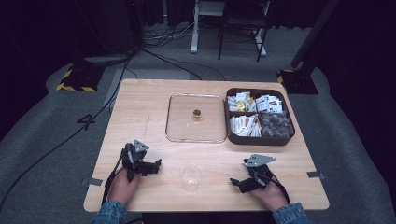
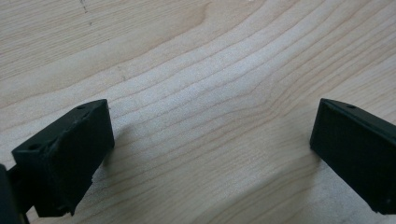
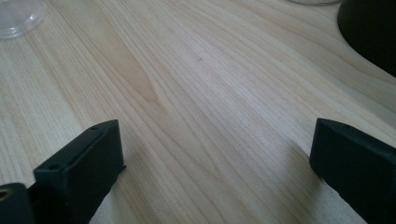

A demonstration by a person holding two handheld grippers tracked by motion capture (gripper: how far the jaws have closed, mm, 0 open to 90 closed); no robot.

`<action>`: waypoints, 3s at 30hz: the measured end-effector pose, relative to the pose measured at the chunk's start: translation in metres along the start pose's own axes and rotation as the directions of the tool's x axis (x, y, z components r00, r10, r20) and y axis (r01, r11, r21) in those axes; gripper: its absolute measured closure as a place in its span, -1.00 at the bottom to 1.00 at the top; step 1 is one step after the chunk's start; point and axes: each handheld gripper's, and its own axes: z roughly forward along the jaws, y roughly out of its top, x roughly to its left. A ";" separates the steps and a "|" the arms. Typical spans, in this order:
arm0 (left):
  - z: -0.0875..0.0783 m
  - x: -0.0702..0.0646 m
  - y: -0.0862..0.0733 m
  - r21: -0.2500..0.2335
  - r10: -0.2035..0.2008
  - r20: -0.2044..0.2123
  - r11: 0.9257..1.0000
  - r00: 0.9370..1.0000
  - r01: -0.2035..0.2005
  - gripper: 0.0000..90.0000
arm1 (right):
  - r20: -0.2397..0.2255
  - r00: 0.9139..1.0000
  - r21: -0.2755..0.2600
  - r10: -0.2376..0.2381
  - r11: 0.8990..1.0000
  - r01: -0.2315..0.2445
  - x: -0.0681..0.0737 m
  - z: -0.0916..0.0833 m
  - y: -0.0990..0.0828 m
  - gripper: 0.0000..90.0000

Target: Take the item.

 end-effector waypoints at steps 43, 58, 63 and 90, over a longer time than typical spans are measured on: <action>0.000 0.000 0.000 -0.001 -0.002 0.000 1.000 1.000 0.002 -1.00 | 0.054 0.986 -0.175 0.156 0.974 -0.144 -0.028 -0.075 0.029 -0.60; 0.000 0.000 0.000 -0.001 -0.002 0.000 1.000 1.000 0.002 -1.00 | 0.130 0.977 -0.180 0.168 0.973 -0.144 -0.064 -0.106 0.054 -0.29; 0.000 0.000 0.000 -0.001 -0.002 0.001 1.000 1.000 0.002 -1.00 | 0.147 0.967 -0.202 0.209 0.963 -0.177 -0.081 -0.114 0.061 -0.28; 0.000 0.000 0.000 -0.001 -0.002 0.000 1.000 1.000 0.002 -1.00 | 0.350 0.875 -0.116 0.335 0.942 -0.314 -0.174 -0.114 0.075 0.00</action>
